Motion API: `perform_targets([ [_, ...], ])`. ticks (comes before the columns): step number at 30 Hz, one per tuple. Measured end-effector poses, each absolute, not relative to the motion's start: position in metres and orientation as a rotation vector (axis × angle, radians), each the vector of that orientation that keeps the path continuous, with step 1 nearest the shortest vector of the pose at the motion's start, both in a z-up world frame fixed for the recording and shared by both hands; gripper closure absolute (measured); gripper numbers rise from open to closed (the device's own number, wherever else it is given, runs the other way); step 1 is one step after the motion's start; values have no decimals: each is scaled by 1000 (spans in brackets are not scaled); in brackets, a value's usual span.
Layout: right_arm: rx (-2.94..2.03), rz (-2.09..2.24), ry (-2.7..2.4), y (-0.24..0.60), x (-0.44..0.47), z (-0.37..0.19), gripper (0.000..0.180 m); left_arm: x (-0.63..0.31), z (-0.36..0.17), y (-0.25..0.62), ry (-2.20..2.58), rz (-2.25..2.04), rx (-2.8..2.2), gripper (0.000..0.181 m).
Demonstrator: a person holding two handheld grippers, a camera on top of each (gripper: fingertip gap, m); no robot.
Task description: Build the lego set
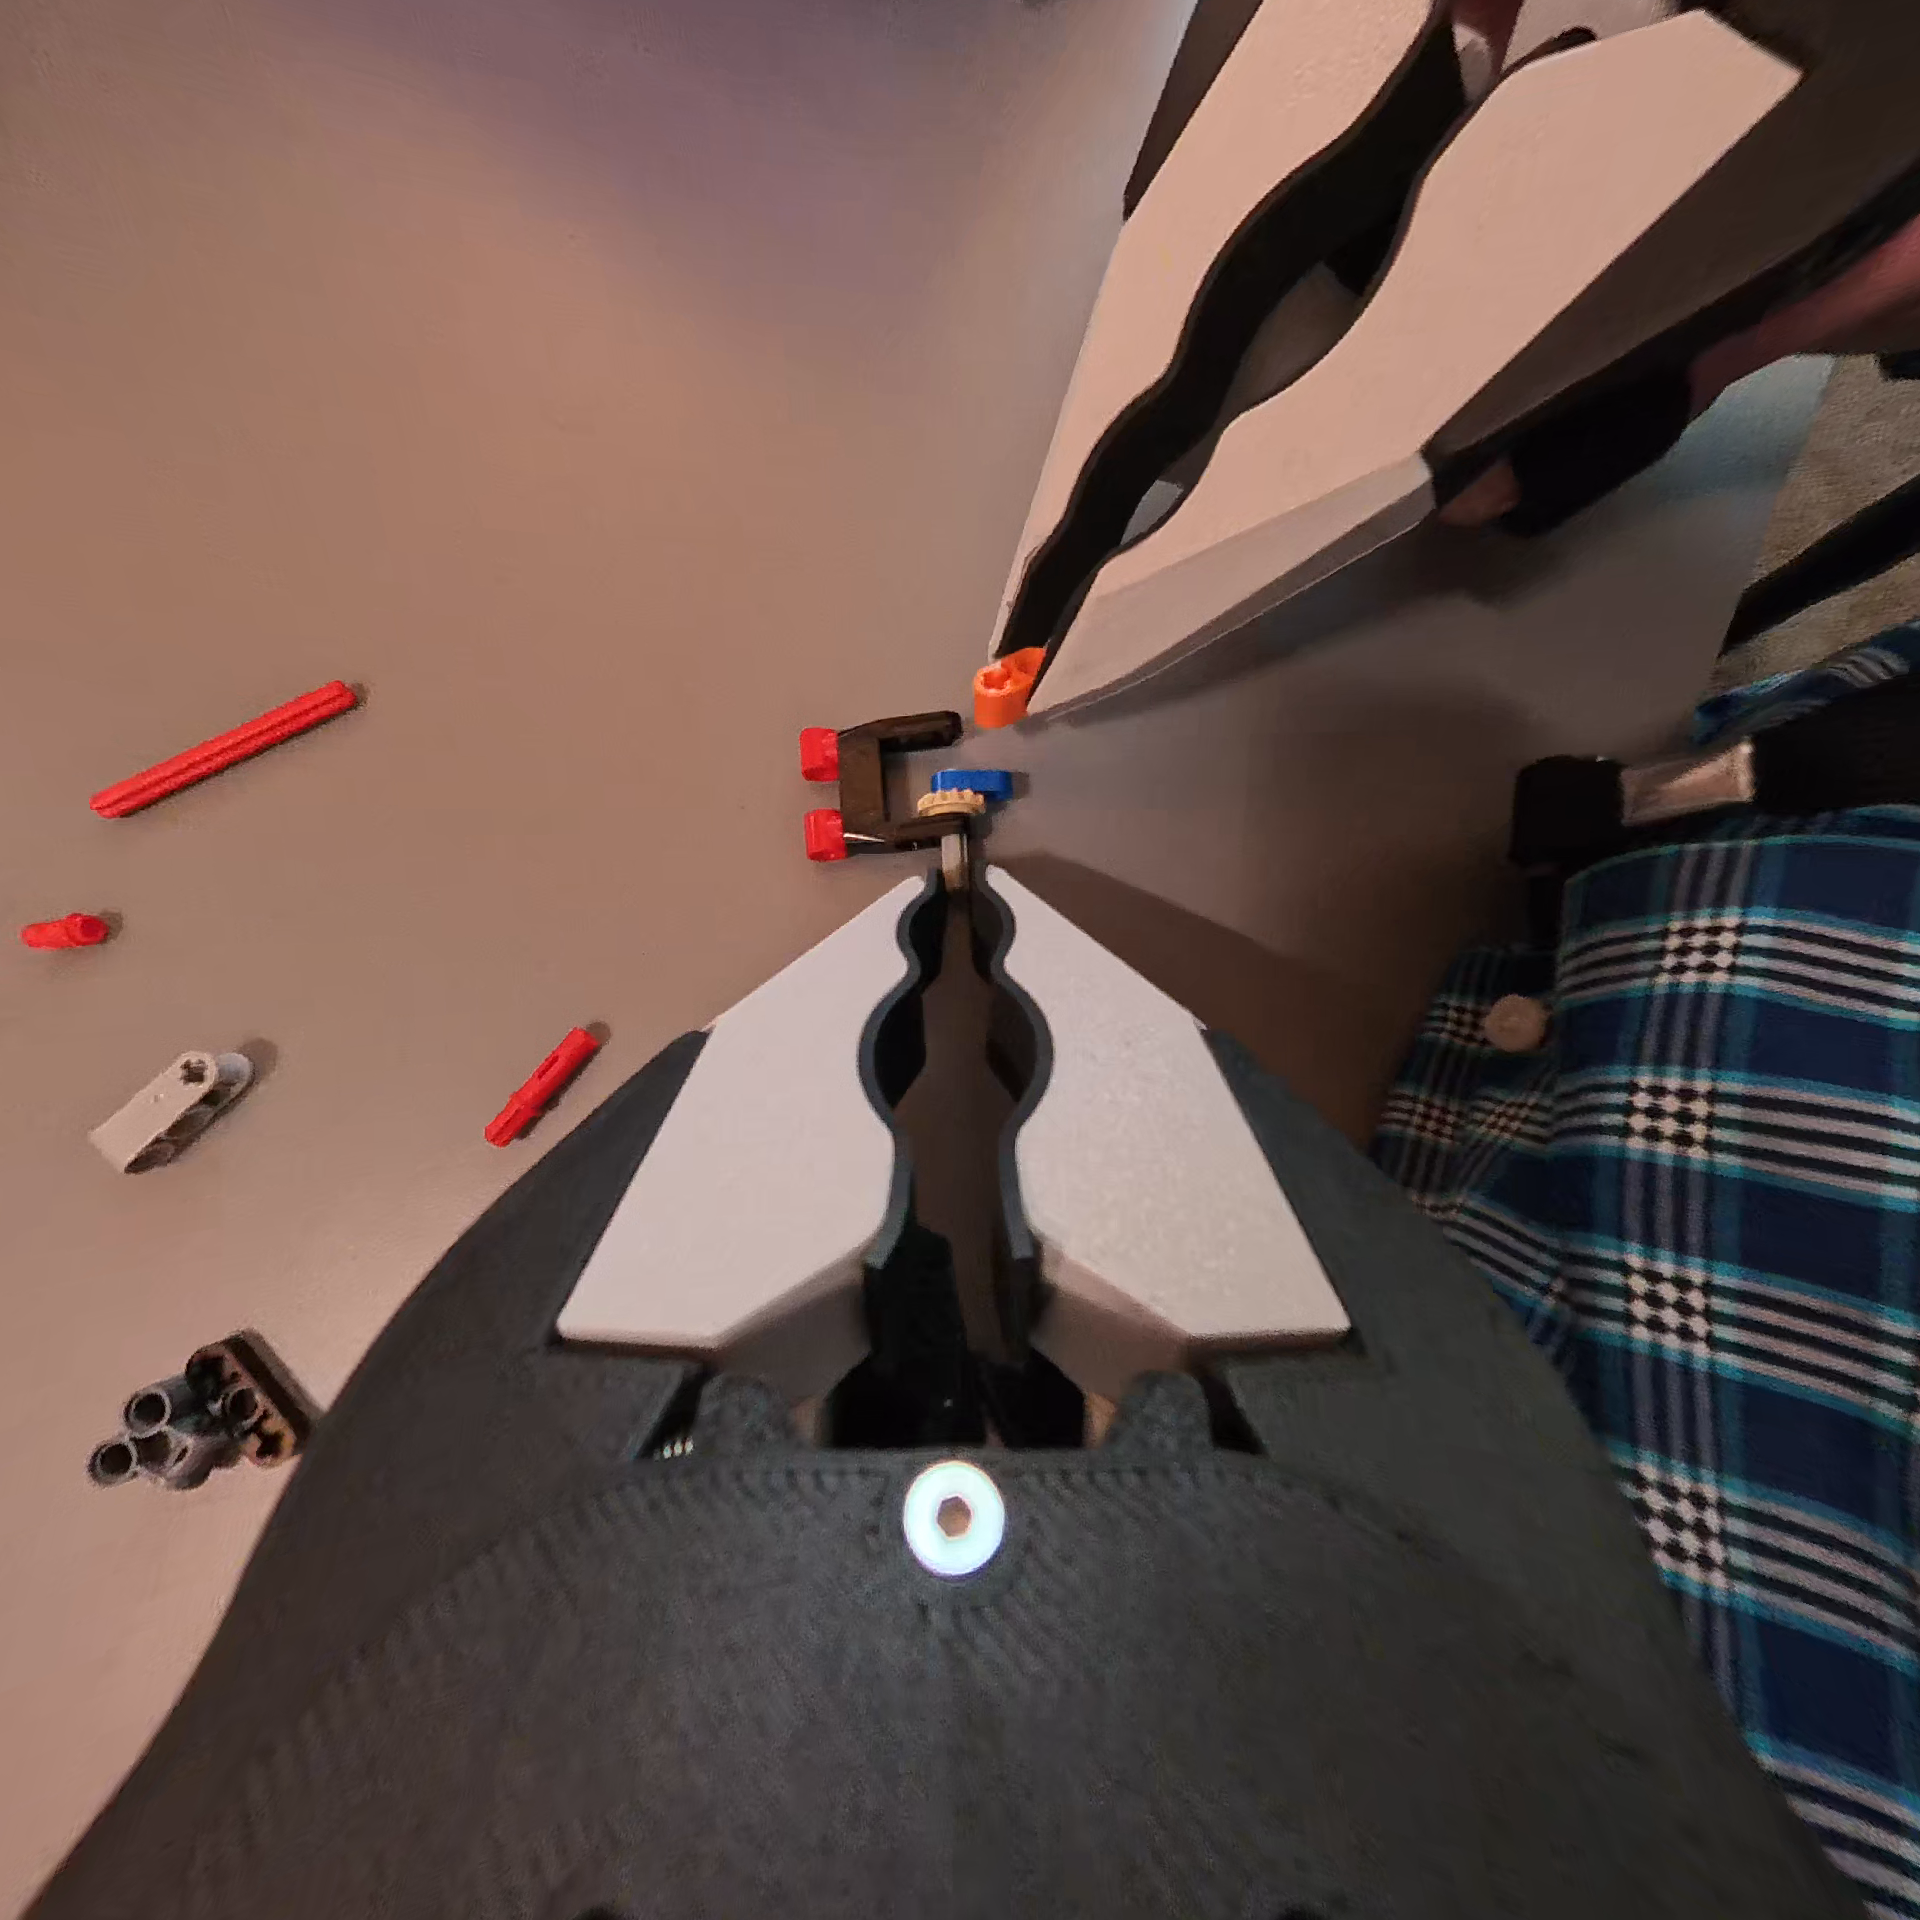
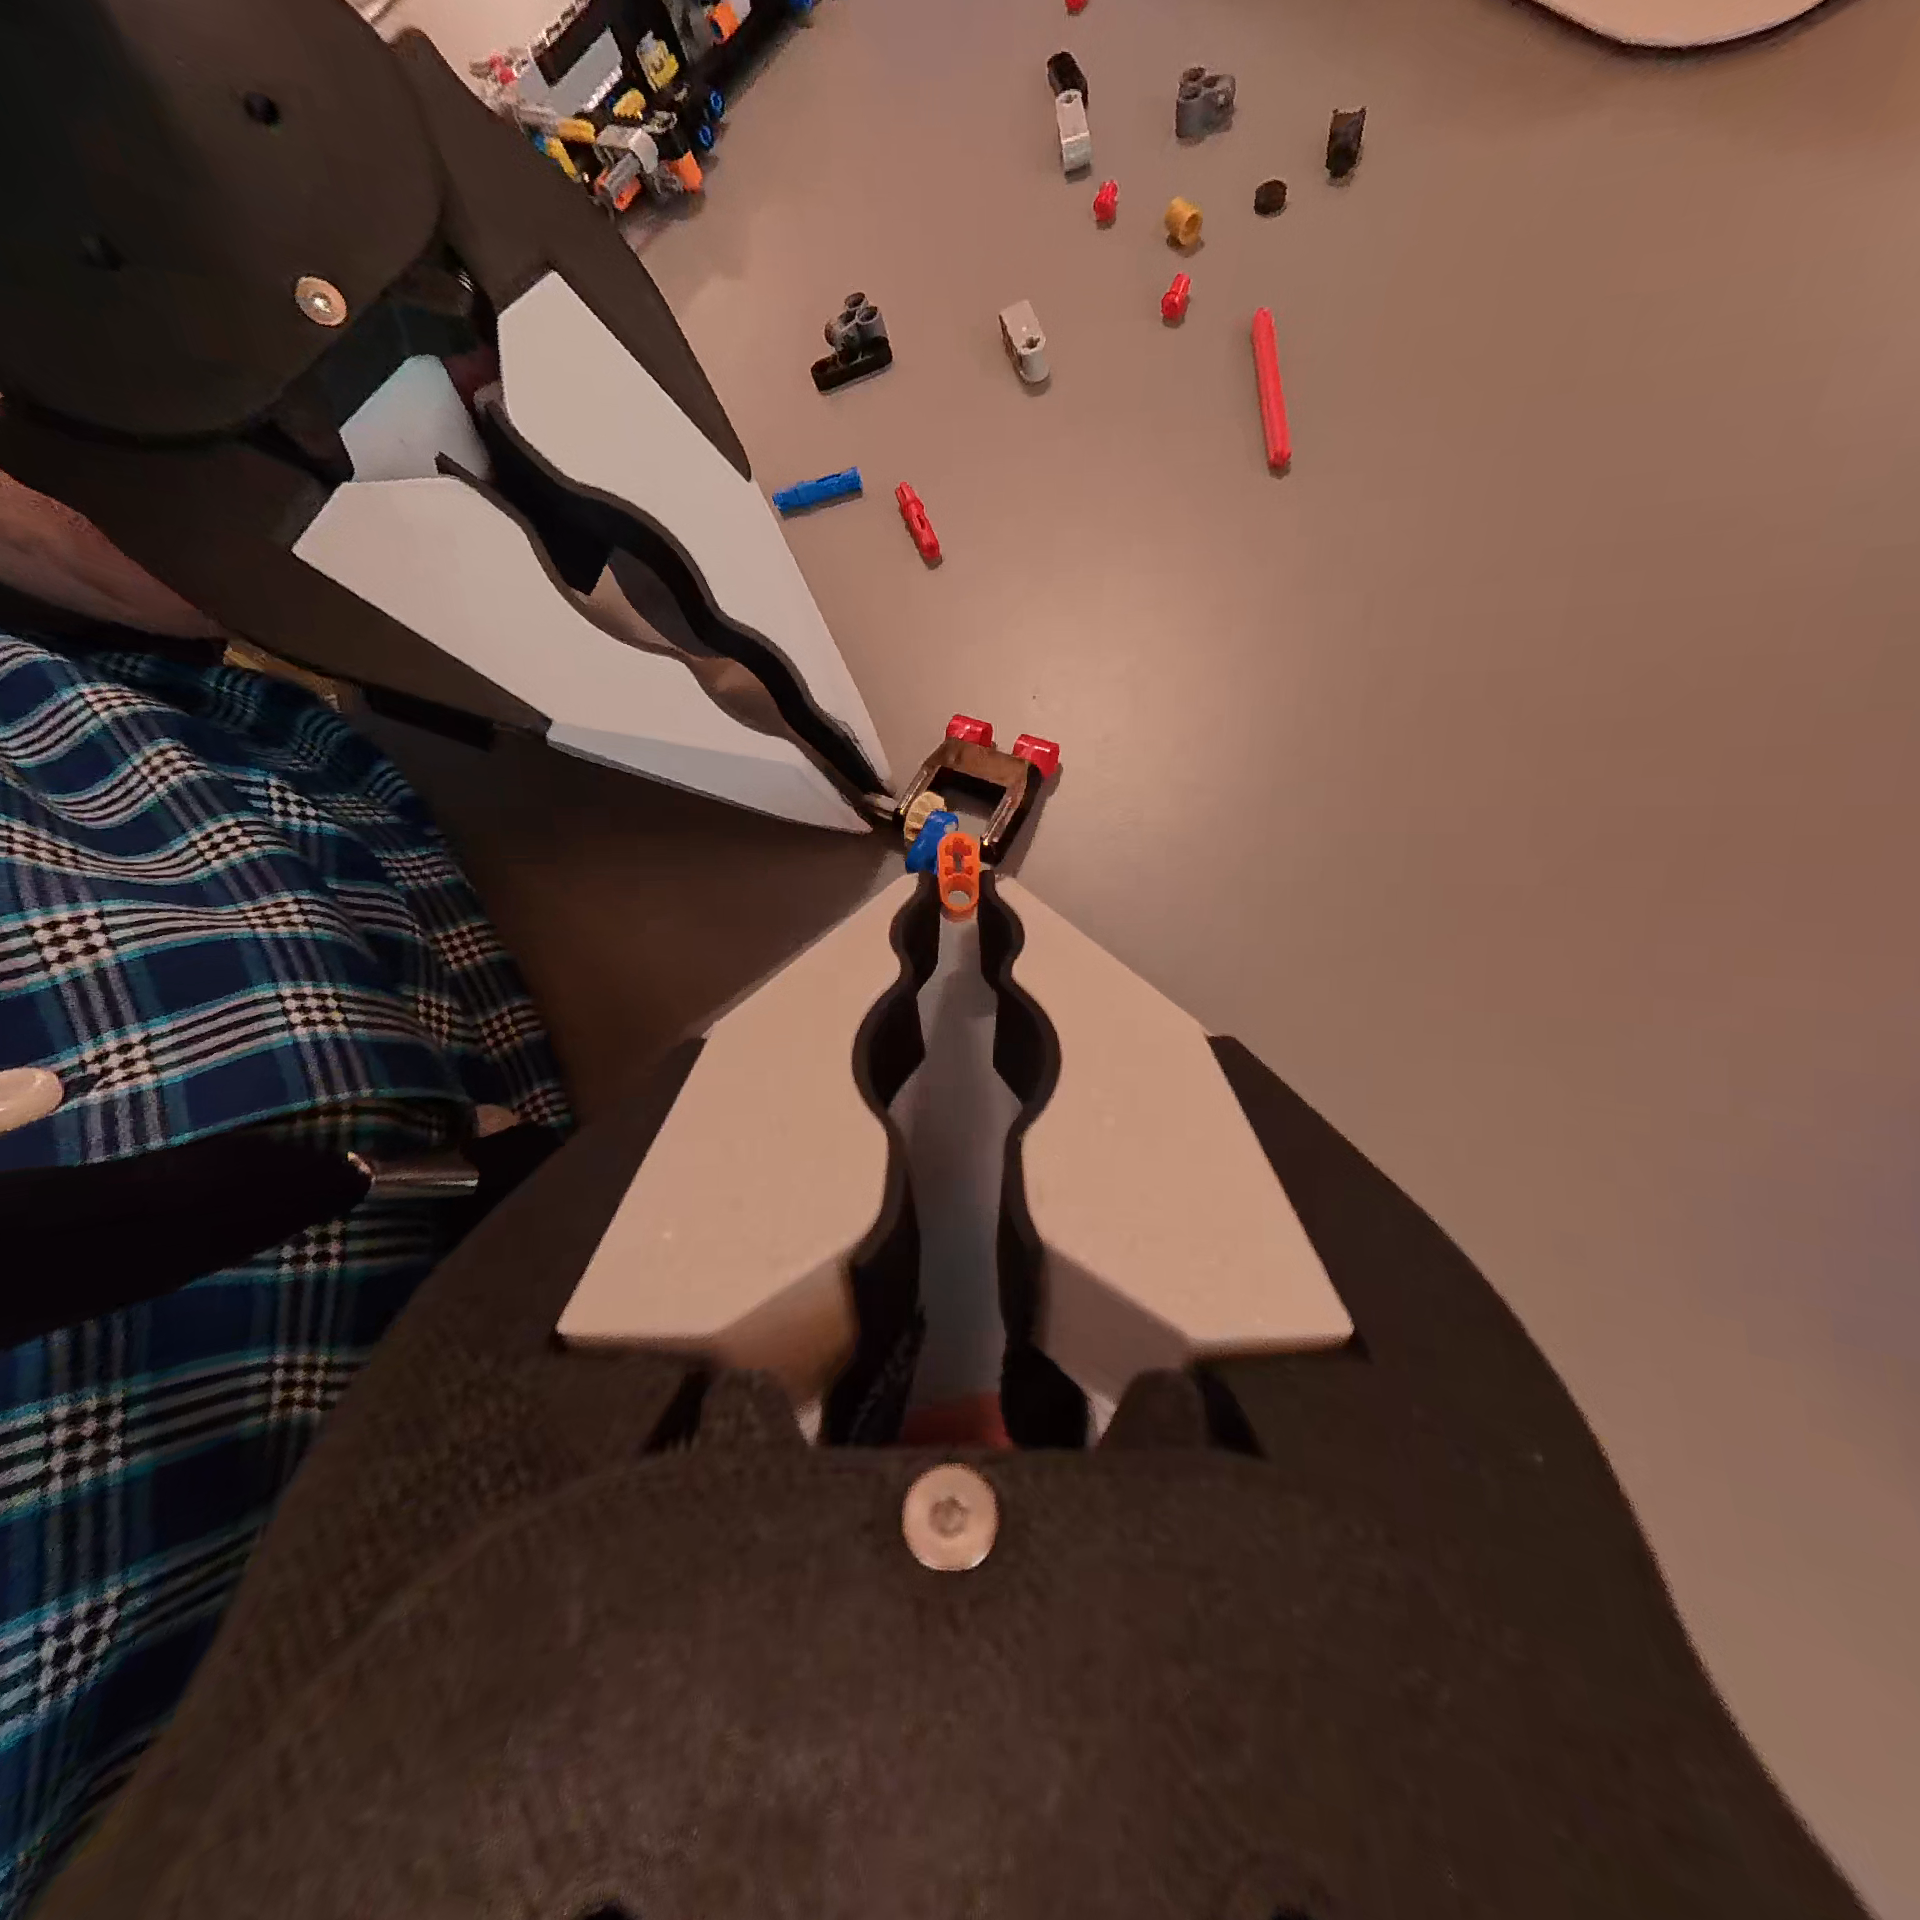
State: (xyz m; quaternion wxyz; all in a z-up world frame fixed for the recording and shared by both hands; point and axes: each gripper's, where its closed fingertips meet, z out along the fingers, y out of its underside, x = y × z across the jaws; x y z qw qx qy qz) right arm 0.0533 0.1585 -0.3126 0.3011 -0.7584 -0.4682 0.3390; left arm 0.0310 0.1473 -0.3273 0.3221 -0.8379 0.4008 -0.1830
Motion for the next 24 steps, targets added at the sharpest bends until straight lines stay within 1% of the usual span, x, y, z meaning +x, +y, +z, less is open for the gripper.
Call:
perform_targets([
  [7,-1956,968,-1187,160,53,-300,175,35,-315,149,880,-718,-2211,179],
  [11,-2014,1134,-1074,161,54,-295,175,37,-309,148,810,-830,-2201,179],
  [15,-2074,1284,-988,159,54,-294,175,38,-303,148,754,-904,-2185,179],
  [24,-2141,1432,-891,156,52,-293,176,42,-300,143,712,-1028,-2173,179],
])
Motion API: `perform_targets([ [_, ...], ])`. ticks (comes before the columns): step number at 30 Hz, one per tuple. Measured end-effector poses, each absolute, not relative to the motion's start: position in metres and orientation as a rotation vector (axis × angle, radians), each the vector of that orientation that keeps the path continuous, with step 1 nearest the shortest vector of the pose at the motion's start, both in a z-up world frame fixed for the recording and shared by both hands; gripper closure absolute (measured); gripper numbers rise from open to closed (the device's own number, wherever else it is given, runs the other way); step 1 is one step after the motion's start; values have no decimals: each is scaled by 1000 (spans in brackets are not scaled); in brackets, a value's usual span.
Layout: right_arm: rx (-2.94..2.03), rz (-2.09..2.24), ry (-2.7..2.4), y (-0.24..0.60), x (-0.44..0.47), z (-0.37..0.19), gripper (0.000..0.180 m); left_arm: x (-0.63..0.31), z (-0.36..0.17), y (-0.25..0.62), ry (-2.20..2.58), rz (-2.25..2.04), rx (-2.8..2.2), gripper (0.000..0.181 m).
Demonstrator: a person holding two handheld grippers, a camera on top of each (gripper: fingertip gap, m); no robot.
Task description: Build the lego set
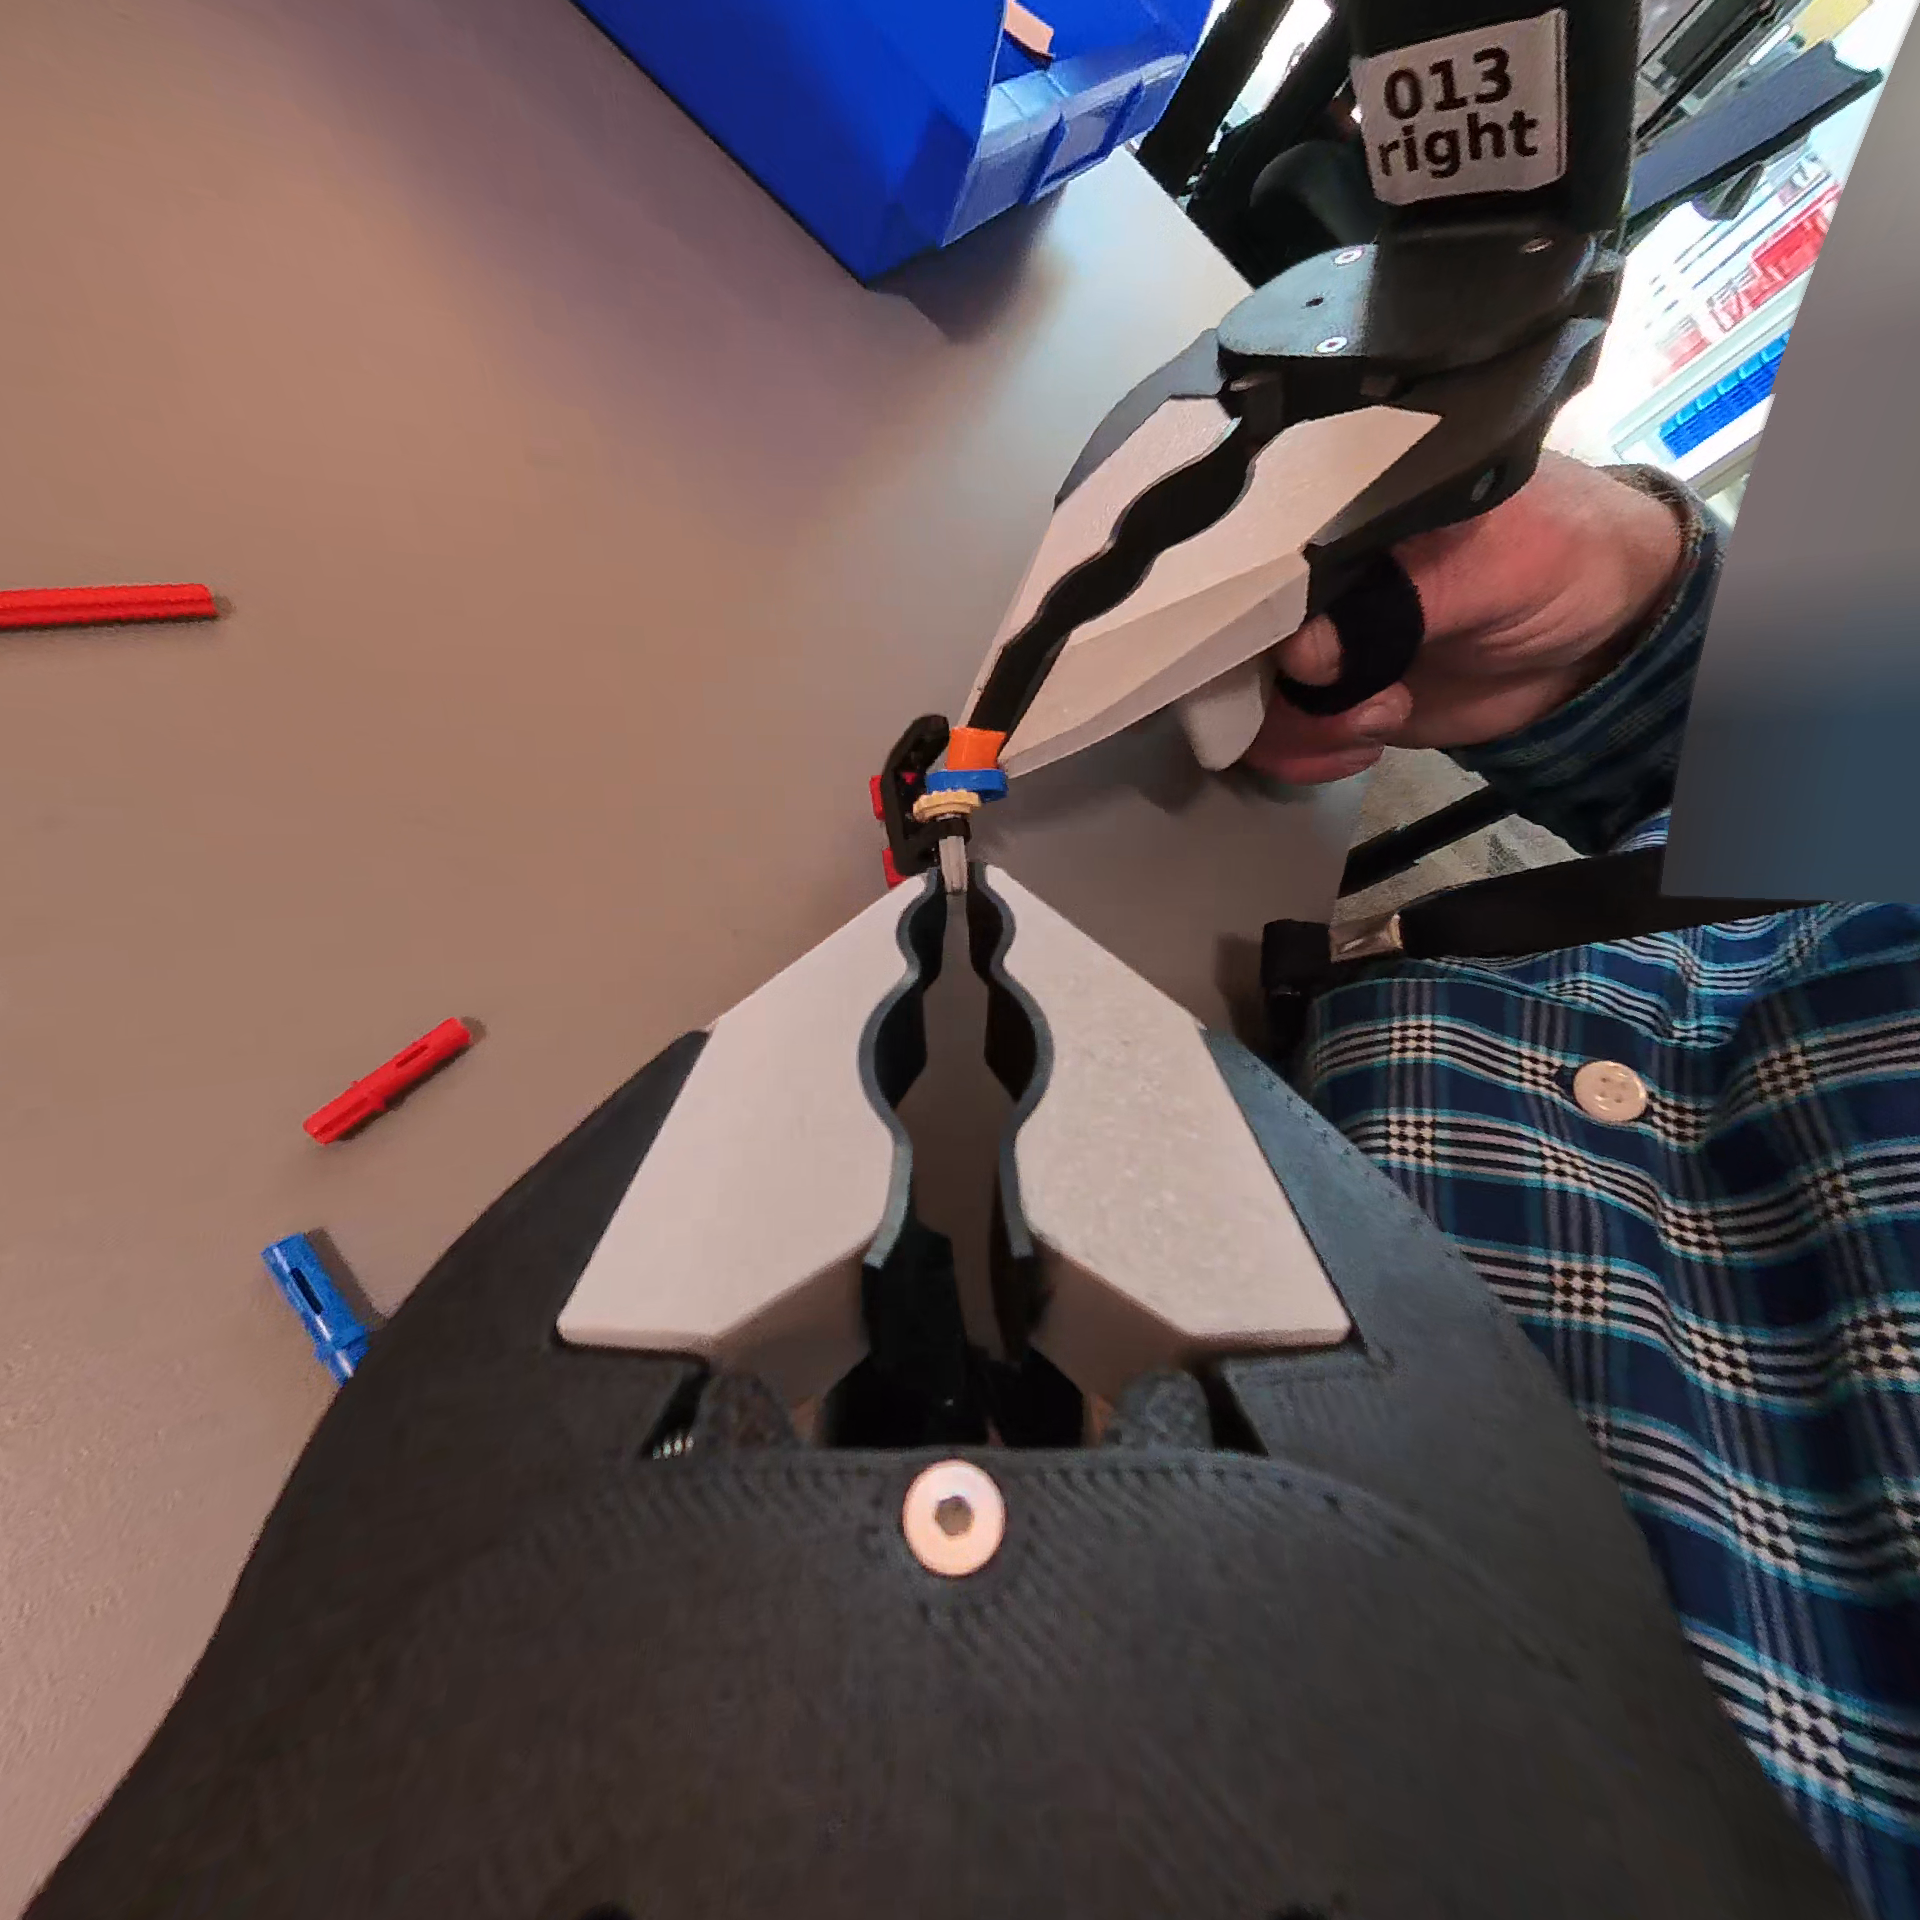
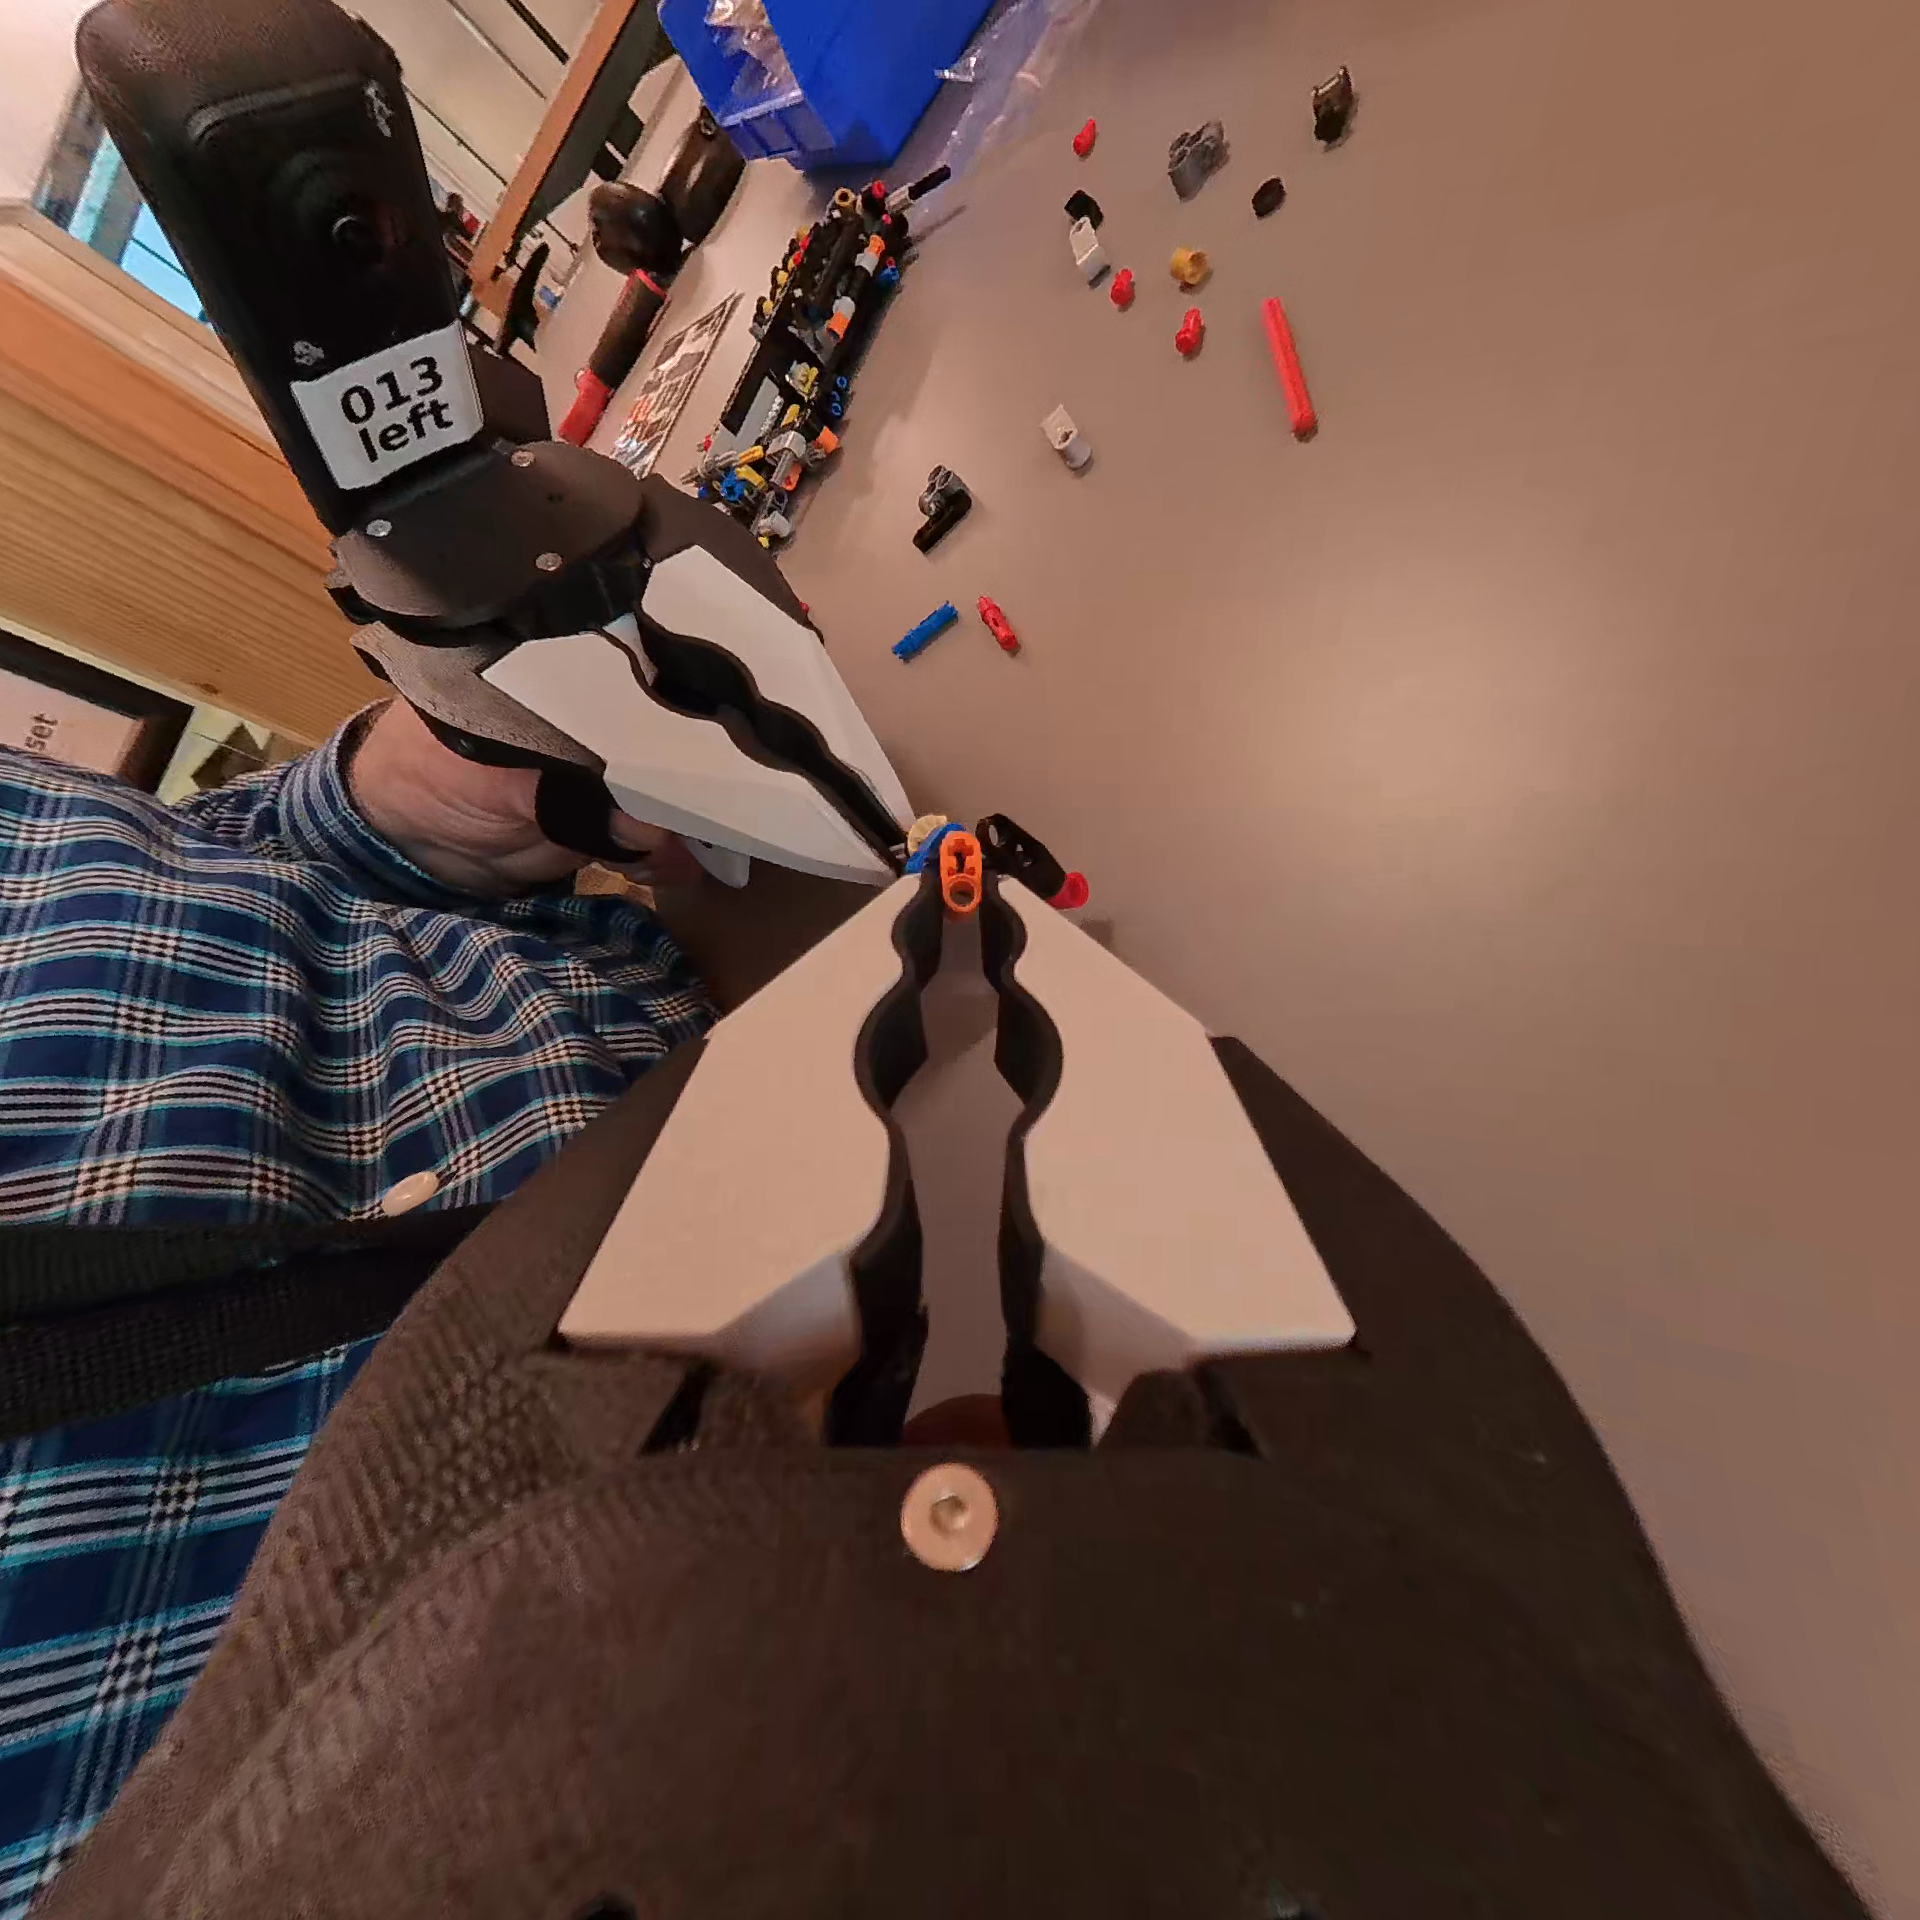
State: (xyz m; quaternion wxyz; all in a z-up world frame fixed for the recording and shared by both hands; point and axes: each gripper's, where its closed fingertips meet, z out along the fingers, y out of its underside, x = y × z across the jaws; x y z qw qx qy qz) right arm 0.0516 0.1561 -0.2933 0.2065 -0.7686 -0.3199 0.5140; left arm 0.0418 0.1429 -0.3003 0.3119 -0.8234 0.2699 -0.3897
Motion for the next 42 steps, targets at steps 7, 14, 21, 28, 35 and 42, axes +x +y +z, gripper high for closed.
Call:
perform_targets([
  [7,-2184,1533,-801,153,53,-293,176,46,-300,137,720,-1115,-2172,179],
  [14,-2242,1554,-799,147,61,-298,176,54,-305,130,794,-1126,-2205,179],
  [21,-2252,1549,-796,145,62,-300,175,57,-305,129,820,-1127,-2189,169],
  [28,-2257,1538,-811,144,61,-302,176,55,-313,132,886,-962,-2199,176],
  [35,-2237,1517,-809,146,63,-300,176,58,-315,130,897,-972,-2218,178],
  [42,-2186,1479,-800,150,70,-294,175,33,-297,162,940,-665,-2136,179],
])
